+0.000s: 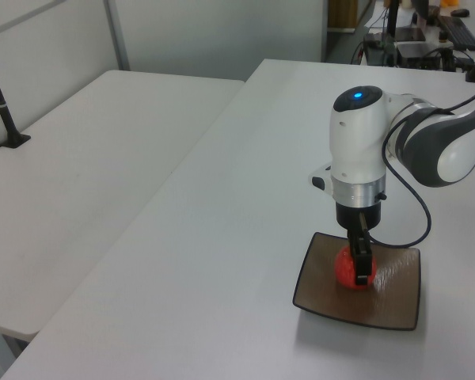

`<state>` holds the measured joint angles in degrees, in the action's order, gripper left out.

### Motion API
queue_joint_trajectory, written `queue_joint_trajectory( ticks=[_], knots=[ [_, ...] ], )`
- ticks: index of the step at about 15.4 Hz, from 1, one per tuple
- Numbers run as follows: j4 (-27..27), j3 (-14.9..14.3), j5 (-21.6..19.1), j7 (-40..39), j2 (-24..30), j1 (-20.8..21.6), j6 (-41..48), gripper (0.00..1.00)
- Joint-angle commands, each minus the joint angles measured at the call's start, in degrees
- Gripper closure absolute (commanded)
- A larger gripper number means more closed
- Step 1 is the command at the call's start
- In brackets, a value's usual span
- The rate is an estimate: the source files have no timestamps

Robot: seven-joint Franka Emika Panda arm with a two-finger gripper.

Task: Apples placed on a ceramic plate
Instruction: 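Lower the held apple onto the center of the plate, then open the gripper to release the apple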

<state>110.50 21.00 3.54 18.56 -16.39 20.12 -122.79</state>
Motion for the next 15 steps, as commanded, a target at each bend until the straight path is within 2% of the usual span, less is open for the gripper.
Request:
queue_joint_trajectory(
  ticks=[1,4,8,15],
  knots=[
    [0.07,-0.61,1.03,1.65,-0.22,1.07,-1.14,0.01],
    [-0.54,-0.61,1.03,1.65,0.83,0.98,-0.61,0.00],
    [-1.33,-0.61,0.94,1.65,6.36,0.36,1.49,0.00],
    [-7.65,-1.39,0.41,1.83,16.73,-4.46,15.98,0.00]
  ],
)
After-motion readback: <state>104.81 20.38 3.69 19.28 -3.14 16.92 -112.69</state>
